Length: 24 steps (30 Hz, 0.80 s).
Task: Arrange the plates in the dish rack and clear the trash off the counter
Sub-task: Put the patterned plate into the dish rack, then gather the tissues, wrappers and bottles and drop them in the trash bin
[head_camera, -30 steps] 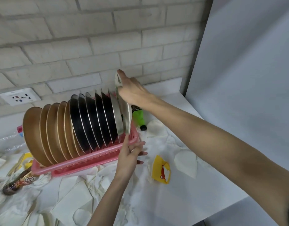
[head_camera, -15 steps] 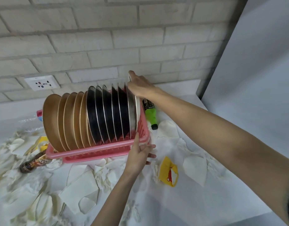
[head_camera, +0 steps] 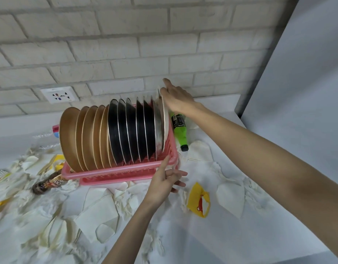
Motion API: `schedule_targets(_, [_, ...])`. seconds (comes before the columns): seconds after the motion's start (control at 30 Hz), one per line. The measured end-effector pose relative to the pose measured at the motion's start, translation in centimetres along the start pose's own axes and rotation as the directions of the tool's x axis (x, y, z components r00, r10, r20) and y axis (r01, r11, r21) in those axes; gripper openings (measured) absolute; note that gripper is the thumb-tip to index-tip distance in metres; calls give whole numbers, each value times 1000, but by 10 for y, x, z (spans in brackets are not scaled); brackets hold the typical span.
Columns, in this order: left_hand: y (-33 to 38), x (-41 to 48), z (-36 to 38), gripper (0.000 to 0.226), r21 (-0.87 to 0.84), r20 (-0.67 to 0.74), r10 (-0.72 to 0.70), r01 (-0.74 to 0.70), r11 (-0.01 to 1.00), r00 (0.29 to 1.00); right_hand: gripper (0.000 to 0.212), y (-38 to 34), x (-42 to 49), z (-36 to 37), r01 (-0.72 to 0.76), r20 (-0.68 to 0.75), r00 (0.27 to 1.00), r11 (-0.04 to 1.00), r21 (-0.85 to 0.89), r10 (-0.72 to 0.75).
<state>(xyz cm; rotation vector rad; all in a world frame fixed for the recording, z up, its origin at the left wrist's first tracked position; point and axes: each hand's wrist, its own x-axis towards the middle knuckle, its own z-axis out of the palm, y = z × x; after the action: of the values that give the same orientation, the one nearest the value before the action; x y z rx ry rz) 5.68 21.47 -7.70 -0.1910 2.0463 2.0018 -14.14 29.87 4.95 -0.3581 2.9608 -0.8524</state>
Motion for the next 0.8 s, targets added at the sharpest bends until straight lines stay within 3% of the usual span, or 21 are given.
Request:
schedule_targets(0.23, [-1, -18, -8, 37, -2, 23, 42, -42, 999, 999, 51, 33, -47, 3, 58, -195, 980, 990, 132, -31])
schedule_targets(0.37, [-3, -46, -15, 28, -69, 1, 56, -56, 996, 998, 19, 55, -98, 24, 157, -215, 974, 896, 415, -71])
schedule_targets(0.43, [-9, -64, -17, 25, -84, -41, 48, -51, 995, 998, 23, 62, -135, 44, 146, -128, 988, 789, 596, -86])
schedule_targets(0.53, [-26, -88, -22, 24, -78, -118, 12, -22, 997, 993, 32, 68, -193, 80, -6, 98, 990, 651, 759, -105])
schedule_targets(0.67, [-51, -123, -32, 26, -1, -231, -23, 24, 1000, 973, 33, 63, -257, 126, -169, 321, 936, 612, 773, -147])
schedule_targets(0.8, [-68, -166, -42, 24, -4, -390, -71, 75, 997, 918, 35, 45, -303, 155, -248, 445, 871, 594, 765, -210])
